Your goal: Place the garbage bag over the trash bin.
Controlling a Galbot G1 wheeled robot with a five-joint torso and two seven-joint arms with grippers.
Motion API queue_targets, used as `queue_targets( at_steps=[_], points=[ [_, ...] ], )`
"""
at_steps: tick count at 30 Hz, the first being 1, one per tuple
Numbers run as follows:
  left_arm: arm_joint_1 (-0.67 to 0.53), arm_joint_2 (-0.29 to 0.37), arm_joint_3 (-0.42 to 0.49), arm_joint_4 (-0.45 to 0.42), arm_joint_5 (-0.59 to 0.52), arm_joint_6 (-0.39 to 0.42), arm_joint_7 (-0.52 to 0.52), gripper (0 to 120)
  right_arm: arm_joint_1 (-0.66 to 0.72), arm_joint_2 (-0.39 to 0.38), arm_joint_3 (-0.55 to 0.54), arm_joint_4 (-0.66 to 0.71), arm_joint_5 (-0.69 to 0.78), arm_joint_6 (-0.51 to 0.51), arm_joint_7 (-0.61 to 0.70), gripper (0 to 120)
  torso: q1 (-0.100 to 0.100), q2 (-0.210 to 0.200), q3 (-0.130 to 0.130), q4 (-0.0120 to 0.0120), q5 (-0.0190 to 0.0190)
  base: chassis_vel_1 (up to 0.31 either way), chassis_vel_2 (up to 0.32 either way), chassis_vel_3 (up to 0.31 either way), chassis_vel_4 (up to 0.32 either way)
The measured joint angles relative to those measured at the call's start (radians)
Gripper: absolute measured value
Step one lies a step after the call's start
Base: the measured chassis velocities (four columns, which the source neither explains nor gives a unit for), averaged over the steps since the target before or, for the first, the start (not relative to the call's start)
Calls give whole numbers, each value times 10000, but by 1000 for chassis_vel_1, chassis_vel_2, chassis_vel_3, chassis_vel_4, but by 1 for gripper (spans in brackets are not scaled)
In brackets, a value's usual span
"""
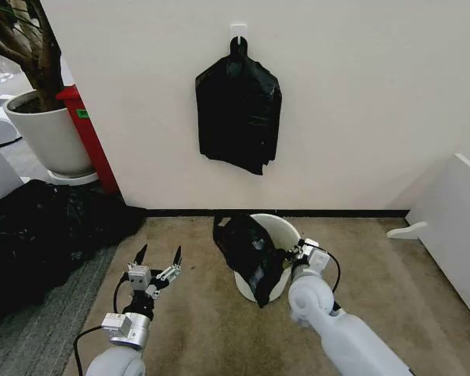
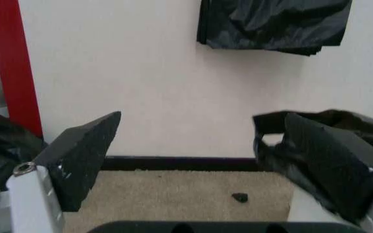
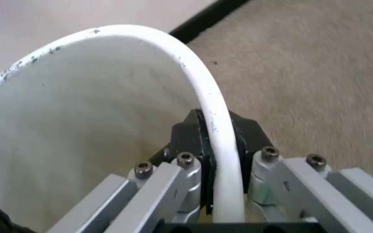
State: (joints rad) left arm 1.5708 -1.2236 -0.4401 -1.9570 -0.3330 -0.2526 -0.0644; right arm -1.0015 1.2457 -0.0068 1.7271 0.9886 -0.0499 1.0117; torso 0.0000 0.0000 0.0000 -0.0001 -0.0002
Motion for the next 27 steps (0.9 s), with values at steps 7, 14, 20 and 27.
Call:
queue_targets(
  at_steps=[7,14,20,27],
  points=[
    [1,14,0,45,7,15,-10,100,38,474,-17,-468,-408,794,335,4,0,0,-1,1,-1,0,0,0,0],
    [-136,-14,10,320,8,15,-25,100,-321,180,-185,-479,-3142,1410,-424,30,0,0,1,1,1,0,0,0,0],
    [-288,-72,73,557,61,52,-30,100,-830,-559,-527,928,-5028,1671,-2321,51,0,0,0,-1,0,0,0,0,0],
    [-371,-112,94,641,172,85,-36,100,-323,-1453,-1246,1740,-5229,81,-4708,75,0,0,0,1,2,0,0,0,0]
  ],
)
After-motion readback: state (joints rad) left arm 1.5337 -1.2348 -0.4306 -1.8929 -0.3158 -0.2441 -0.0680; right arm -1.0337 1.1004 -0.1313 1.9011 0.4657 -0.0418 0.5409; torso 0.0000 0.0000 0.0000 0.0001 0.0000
